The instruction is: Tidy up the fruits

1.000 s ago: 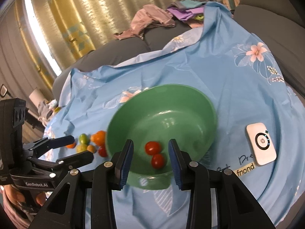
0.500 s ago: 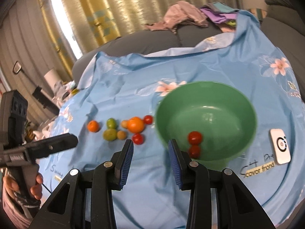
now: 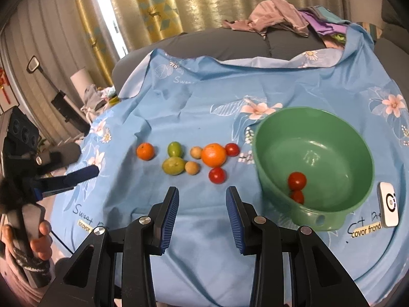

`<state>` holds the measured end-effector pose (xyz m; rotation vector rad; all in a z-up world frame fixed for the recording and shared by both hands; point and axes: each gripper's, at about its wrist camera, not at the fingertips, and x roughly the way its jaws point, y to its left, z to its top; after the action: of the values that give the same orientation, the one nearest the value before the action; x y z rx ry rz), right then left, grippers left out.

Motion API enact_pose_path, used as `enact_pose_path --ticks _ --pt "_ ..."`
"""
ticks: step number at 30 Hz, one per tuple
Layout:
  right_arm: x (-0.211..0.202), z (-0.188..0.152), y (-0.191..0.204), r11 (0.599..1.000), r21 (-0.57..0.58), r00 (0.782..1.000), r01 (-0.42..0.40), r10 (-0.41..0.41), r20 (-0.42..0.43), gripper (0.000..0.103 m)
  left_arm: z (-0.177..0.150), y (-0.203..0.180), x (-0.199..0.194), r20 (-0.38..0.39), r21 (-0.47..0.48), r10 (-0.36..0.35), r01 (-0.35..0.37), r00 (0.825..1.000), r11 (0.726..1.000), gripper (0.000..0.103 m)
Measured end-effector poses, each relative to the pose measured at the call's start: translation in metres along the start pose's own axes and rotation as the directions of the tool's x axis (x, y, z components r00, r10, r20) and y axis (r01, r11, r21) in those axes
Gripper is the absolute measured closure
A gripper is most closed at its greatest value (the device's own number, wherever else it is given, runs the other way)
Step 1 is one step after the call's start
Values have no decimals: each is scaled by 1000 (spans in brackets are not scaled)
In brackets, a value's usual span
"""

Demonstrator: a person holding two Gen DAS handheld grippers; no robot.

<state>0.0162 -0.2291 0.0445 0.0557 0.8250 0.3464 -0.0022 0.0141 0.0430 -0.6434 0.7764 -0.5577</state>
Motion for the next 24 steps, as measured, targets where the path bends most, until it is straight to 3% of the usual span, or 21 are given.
enact_pose_path --ticks 5,7,10,13,16,24 --pt "6 -1 4 1000 -2 1000 -13 13 -8 64 6 3 -15 117 15 -35 33 993 999 0" --pt "8 -1 2 1000 0 1000 -15 15 -10 64 5 3 -13 109 56 -27 21 994 998 0" --pt "12 -3 -2 1000 4 1000 -9 9 -14 64 4 5 -1 23 113 27 -30 999 993 0" --pt "21 -4 -6 1000 12 999 -10 10 -31 64 0 16 15 -46 127 122 -116 991 985 0" --pt "30 -5 -6 1000 7 999 -20 20 -49 64 -6 21 27 -49 204 228 -214 972 955 0" --pt "52 -2 -1 998 -35 996 -42 39 -83 64 -11 35 52 -61 333 348 -309 936 891 1"
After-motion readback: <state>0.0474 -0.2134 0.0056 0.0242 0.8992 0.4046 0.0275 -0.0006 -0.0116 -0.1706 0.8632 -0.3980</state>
